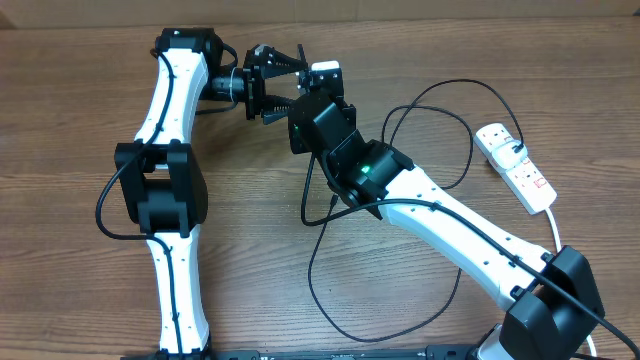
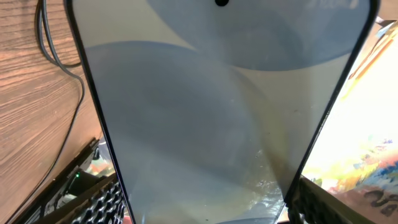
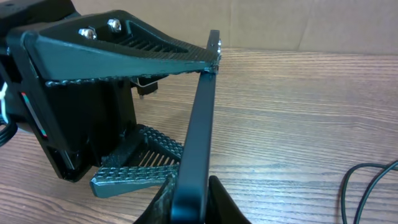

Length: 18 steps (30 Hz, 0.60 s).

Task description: Plug charger to phone and switch on socket

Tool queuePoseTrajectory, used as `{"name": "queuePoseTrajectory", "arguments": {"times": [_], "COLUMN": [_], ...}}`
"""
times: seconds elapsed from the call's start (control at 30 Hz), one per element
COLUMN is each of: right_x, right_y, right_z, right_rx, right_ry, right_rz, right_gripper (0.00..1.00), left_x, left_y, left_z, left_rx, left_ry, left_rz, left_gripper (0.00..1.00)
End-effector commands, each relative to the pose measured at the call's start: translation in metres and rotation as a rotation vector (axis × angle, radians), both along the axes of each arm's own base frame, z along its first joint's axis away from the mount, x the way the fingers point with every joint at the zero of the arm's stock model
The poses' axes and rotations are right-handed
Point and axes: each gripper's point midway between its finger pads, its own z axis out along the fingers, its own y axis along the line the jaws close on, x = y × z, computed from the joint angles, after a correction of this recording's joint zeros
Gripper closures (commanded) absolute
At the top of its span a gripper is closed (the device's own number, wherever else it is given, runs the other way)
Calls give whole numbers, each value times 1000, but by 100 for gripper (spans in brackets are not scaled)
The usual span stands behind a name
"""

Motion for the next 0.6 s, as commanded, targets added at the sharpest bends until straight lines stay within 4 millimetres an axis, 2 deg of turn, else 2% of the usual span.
{"name": "queuePoseTrajectory", "arguments": {"times": [0.0, 0.23, 0.4, 0.47, 0.53, 0.57], "right_x": [5, 5, 6, 6, 7, 7], "right_y": [1, 1, 1, 0, -2, -2], "right_z": [13, 14, 14, 14, 15, 15], "right_rx": [28, 45, 48, 74, 106, 126], "right_ry": [-27, -24, -23, -18, -12, -7], "right_rz": [-18, -28, -30, -55, -87, -105], "right_gripper": [89, 96, 96, 96, 96, 96], "left_x": [6, 6, 6, 6, 6, 6], "left_y": [4, 4, 4, 4, 4, 4], "left_z": [13, 14, 14, 14, 13, 13], "left_rx": [-42, -43, -43, -43, -43, -43], "left_ry": [-32, -31, -31, -32, -33, -35], "left_rz": [18, 18, 18, 18, 18, 18], "left_gripper": [27, 25, 22, 17, 0, 0]}}
